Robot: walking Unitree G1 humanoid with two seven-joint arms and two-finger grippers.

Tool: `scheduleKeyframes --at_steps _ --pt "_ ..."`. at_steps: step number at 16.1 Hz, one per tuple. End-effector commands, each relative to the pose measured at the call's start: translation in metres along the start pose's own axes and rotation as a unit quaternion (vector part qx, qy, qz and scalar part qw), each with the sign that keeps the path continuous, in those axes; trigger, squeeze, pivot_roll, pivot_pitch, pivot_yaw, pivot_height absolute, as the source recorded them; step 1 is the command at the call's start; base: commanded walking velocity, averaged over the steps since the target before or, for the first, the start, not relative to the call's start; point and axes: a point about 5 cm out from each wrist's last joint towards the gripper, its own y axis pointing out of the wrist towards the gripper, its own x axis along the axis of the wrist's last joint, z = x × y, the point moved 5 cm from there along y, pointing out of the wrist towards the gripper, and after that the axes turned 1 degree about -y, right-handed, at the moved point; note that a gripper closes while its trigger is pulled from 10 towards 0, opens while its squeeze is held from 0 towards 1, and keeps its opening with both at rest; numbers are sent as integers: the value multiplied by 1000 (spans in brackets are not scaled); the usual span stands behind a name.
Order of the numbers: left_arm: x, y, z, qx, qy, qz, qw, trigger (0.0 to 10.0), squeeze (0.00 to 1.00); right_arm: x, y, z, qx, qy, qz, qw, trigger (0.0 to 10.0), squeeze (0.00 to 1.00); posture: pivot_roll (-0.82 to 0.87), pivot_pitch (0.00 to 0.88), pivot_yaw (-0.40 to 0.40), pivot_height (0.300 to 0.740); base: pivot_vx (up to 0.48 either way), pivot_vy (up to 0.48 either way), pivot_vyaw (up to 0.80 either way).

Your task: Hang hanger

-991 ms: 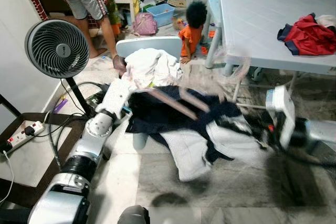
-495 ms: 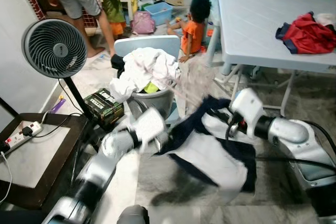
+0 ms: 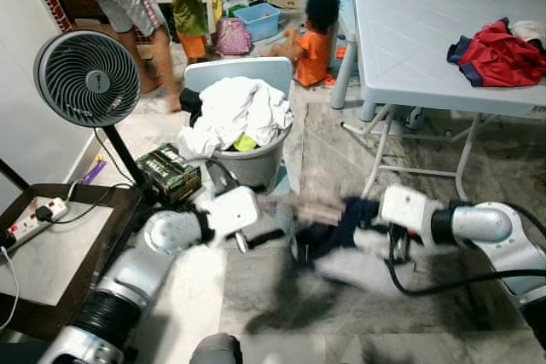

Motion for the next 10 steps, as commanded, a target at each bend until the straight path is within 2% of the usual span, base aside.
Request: scheduleKeyframes --at_steps 1,2,6,7,8,10 --pt "0 -3 6 9 11 6 1000 10000 918 7 -3 -1 13 -14 -15 1000 10000 0 9 7 13 740 0 0 0" --pt "-5 -3 7 17 11 17 1000 10000 0 10 -4 3 30 -20 -24 999 10000 0 9 7 13 740 0 0 0" --pt "-14 2 -4 -13 -15 22 1000 10000 0 33 -3 11 56 -24 -83 995 10000 0 7 4 10 740 0 0 0" --pt "-15 3 -6 -17 -26 21 999 4235 0 38 -4 12 59 -24 -96 993 10000 0 7 4 10 740 0 0 0" --pt "-16 3 -8 -29 -26 20 999 0 0 41 -7 14 68 -25 -100 992 10000 0 7 4 10 740 0 0 0" --pt "-20 4 -10 -49 -25 27 998 0 0 41 -14 16 80 -34 -97 992 10000 0 -7 3 12 740 0 0 0"
